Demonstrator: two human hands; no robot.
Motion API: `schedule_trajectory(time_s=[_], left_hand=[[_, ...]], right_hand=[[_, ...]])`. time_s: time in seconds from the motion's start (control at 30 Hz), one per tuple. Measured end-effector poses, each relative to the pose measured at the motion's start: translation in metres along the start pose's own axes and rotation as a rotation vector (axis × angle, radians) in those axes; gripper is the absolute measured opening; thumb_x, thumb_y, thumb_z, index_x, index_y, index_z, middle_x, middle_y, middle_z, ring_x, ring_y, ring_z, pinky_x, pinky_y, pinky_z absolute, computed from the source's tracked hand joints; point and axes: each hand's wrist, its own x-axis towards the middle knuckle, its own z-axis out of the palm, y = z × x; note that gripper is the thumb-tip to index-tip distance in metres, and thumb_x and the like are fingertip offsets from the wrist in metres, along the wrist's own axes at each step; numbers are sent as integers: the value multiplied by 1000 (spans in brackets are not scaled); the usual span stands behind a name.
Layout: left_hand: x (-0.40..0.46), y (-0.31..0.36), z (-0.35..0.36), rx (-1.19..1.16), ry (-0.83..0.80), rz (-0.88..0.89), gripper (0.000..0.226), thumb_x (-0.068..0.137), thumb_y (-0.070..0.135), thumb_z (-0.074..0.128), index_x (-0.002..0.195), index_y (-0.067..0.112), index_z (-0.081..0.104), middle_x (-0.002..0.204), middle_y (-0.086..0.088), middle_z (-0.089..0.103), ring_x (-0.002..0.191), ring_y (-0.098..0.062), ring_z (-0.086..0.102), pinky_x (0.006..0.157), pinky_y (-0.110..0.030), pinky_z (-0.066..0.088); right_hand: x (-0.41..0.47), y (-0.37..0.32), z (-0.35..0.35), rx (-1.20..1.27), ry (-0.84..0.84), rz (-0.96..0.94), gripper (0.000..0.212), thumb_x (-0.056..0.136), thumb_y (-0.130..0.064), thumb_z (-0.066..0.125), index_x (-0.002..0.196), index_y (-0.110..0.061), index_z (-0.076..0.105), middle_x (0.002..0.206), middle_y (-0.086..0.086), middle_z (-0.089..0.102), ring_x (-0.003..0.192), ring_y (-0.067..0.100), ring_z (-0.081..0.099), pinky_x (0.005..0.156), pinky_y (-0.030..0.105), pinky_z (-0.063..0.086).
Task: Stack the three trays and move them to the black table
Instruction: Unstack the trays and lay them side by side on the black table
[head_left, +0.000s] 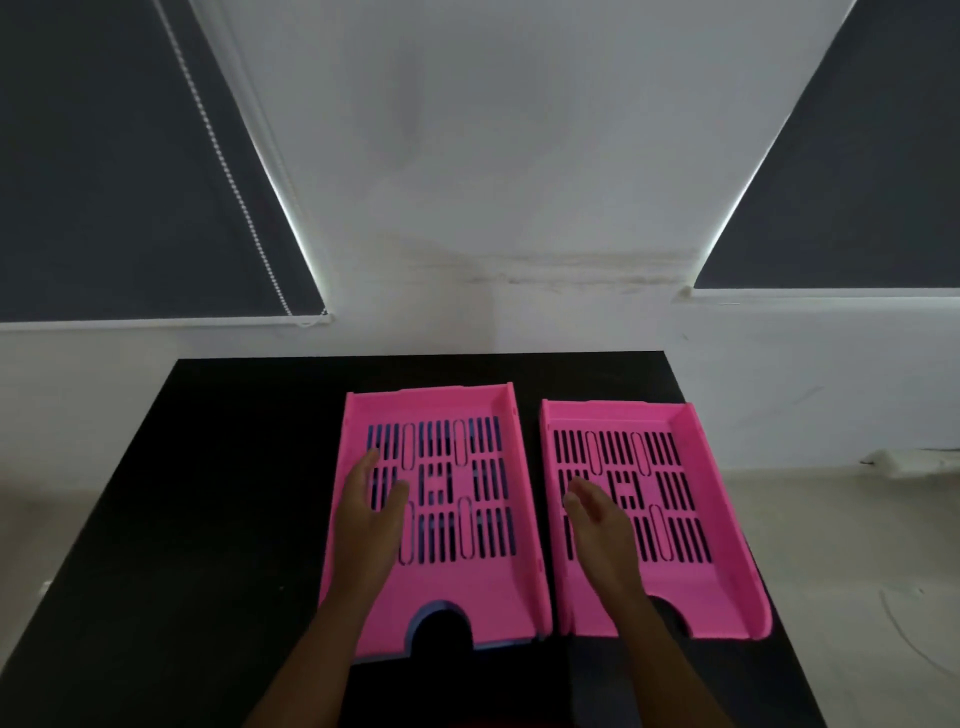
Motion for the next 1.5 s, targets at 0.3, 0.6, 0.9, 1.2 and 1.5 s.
schedule_trajectory(time_s=[0.3,0.6,0.9,1.2,1.5], left_hand=[[11,-46,-61,69,-146,-263,88,90,43,64,157,31,9,162,-7,25,141,-30,38,110,-58,36],[9,-56,-80,-192,-371,-300,45,89,40,63,133,36,53,116,-3,72,100,-21,72,91,-53,56],[38,-69,-151,-184,-254,-174,29,94,41,54,123,39,58,101,0,75,83,-11,74,74,-38,58],[59,-124,-277,40,23,-121,31,104,30,37,108,26,68,96,3,70,88,-15,67,82,-40,53],[67,-160,-325,83,50,-53,23,102,12,46,109,23,65,79,3,70,64,-7,63,60,-22,46]], right_hand=[[-28,4,46,-4,-147,65,48,103,-31,49,149,-17,47,133,5,63,108,18,65,79,27,55],[-43,-12,61,47,-124,74,33,103,-31,47,131,-20,62,111,7,71,91,21,73,69,32,58],[-68,-63,121,83,-174,-12,23,99,-36,54,119,-34,65,102,-11,75,90,8,75,73,35,61],[-92,-97,240,13,-491,-45,30,100,-28,56,129,-34,60,117,-9,72,101,2,71,78,26,61],[-93,-88,303,115,-599,160,39,98,-20,61,137,-21,59,128,3,71,116,21,68,105,50,50]])
